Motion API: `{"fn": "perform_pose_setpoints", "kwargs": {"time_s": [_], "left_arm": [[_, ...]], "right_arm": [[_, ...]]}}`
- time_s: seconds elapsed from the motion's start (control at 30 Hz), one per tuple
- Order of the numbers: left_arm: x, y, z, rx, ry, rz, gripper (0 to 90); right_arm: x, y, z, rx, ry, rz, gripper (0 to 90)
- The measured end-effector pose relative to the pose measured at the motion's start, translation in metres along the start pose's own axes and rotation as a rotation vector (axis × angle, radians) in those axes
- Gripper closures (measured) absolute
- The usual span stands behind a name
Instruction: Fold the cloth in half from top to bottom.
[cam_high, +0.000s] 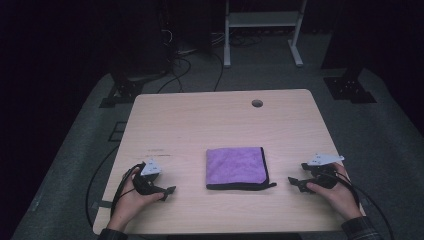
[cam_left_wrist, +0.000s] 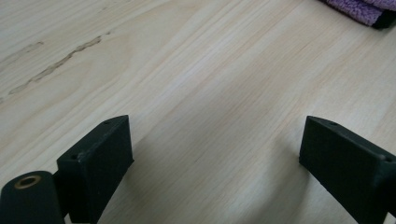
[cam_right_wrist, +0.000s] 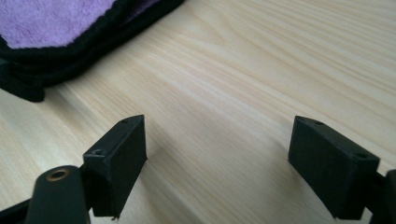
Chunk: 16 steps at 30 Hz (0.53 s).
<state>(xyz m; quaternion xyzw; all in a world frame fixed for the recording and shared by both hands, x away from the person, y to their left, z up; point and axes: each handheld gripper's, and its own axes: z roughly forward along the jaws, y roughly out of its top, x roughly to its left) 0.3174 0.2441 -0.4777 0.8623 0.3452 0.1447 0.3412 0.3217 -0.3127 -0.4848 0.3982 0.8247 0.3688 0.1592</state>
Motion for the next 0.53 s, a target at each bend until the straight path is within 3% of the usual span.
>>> {"fn": "perform_pose_setpoints", "kwargs": {"time_s": [0.1, 0.13, 0.53], "left_arm": [[0.0016, -0.0036, -0.0005, -0.008, 0.006, -0.004, 2.0], [0.0024, -0.0065, -0.0003, -0.024, 0.002, 0.002, 0.1], [0.0026, -0.0085, 0.0001, -0.037, 0.003, -0.001, 0.0]], "right_arm": [[-0.0007, -0.0023, -0.0018, -0.003, 0.001, 0.005, 16.3], [-0.0004, -0.0041, -0.0014, -0.002, -0.012, -0.015, 12.8], [0.0001, -0.0039, -0.0009, 0.007, -0.03, -0.001, 9.9]]}}
